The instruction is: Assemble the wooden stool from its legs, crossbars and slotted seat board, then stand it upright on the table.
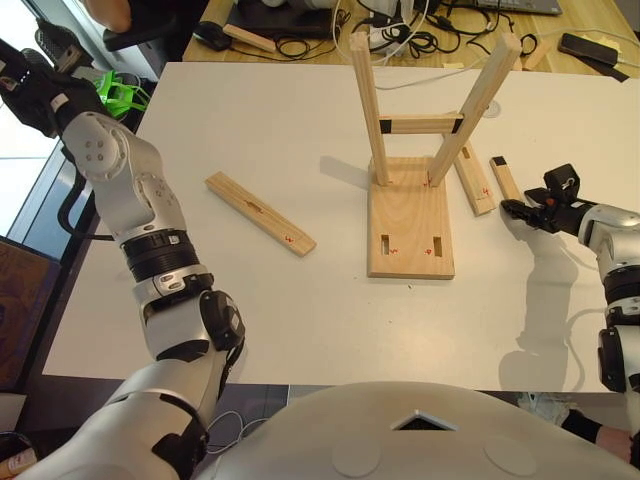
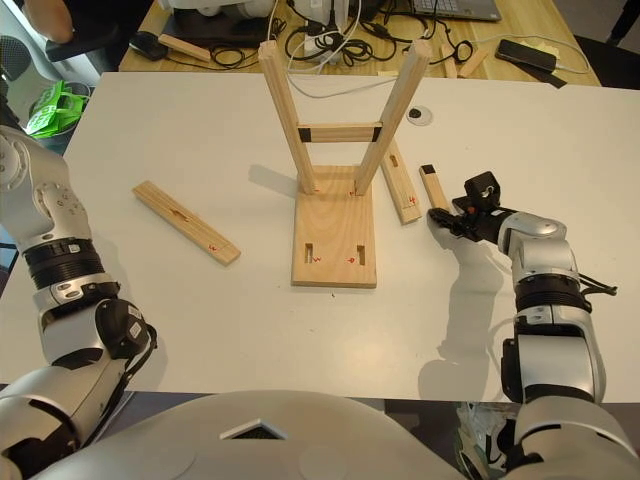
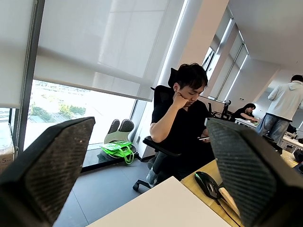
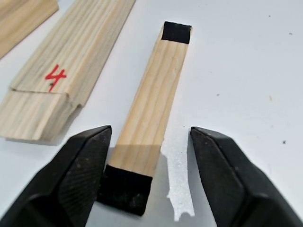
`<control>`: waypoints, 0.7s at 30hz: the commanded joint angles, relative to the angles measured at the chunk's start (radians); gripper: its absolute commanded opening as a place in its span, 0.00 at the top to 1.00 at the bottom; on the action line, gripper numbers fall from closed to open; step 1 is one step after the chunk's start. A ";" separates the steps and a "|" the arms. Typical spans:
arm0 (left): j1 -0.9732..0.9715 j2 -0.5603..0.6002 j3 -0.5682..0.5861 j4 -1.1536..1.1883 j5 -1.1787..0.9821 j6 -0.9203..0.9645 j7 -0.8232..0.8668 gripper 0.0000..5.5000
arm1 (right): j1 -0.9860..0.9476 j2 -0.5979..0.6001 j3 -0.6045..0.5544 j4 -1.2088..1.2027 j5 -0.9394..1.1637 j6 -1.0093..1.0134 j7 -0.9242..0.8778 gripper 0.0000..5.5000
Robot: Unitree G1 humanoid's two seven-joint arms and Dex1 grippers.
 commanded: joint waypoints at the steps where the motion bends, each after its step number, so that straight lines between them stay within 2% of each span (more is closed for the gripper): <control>1: -0.054 0.012 -0.005 0.030 -0.011 -0.034 -0.025 0.22 | 0.112 0.032 0.054 0.183 -0.112 0.107 -0.110 0.47; 7: -0.075 0.016 0.007 0.058 -0.012 -0.055 -0.028 0.22 | 0.070 0.038 0.052 0.213 -0.104 0.063 -0.131 0.47; 11: -0.074 0.011 0.008 0.063 -0.009 -0.063 -0.024 0.22 | 0.063 0.040 0.043 0.189 -0.084 0.028 -0.109 0.51; 14: -0.068 0.010 0.010 0.063 -0.007 -0.064 -0.023 0.22 | 0.060 0.040 0.027 0.159 -0.062 0.001 -0.085 0.58; 19: -0.055 0.014 0.014 0.051 -0.005 -0.056 -0.021 0.22 | 0.035 0.019 -0.070 0.088 -0.006 -0.041 -0.111 0.73; 21: -0.050 0.010 0.014 0.045 -0.003 -0.055 -0.018 0.22 | 0.032 0.018 -0.085 0.064 -0.008 -0.036 -0.108 0.76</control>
